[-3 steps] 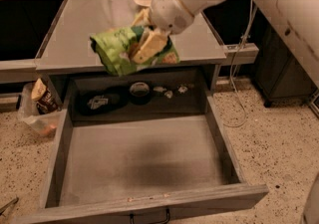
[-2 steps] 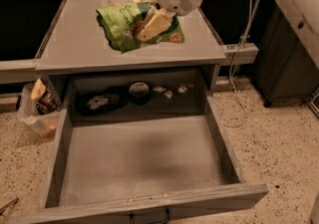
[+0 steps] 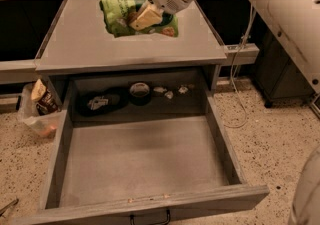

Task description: Pick green rice chip bag from top drawer and place on counter

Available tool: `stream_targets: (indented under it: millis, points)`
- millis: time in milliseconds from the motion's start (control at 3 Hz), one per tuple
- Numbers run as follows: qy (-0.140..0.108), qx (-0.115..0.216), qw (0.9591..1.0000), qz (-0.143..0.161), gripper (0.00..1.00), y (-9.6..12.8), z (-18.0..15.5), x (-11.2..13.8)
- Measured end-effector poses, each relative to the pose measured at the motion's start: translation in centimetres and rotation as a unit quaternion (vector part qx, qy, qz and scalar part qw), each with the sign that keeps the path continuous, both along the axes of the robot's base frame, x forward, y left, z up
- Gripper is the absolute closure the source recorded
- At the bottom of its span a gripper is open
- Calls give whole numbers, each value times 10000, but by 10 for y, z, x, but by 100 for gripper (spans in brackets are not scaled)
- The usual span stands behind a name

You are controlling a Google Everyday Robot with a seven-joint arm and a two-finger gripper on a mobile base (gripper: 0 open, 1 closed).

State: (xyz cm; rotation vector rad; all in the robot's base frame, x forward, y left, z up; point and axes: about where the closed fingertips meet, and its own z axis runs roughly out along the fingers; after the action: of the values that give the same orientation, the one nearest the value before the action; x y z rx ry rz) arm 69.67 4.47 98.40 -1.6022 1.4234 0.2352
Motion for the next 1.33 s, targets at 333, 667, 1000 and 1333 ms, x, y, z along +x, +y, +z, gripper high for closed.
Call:
stream_targets:
  millis: [333, 667, 1000, 1333]
  points:
    - [1, 0, 10000, 1, 100, 0, 0, 0]
    - [-113, 19, 9998, -185, 100, -2, -4, 17]
    - [-246, 168, 9983, -505, 100, -4, -17, 58]
    - [186, 353, 9968, -697, 100, 0, -47, 79]
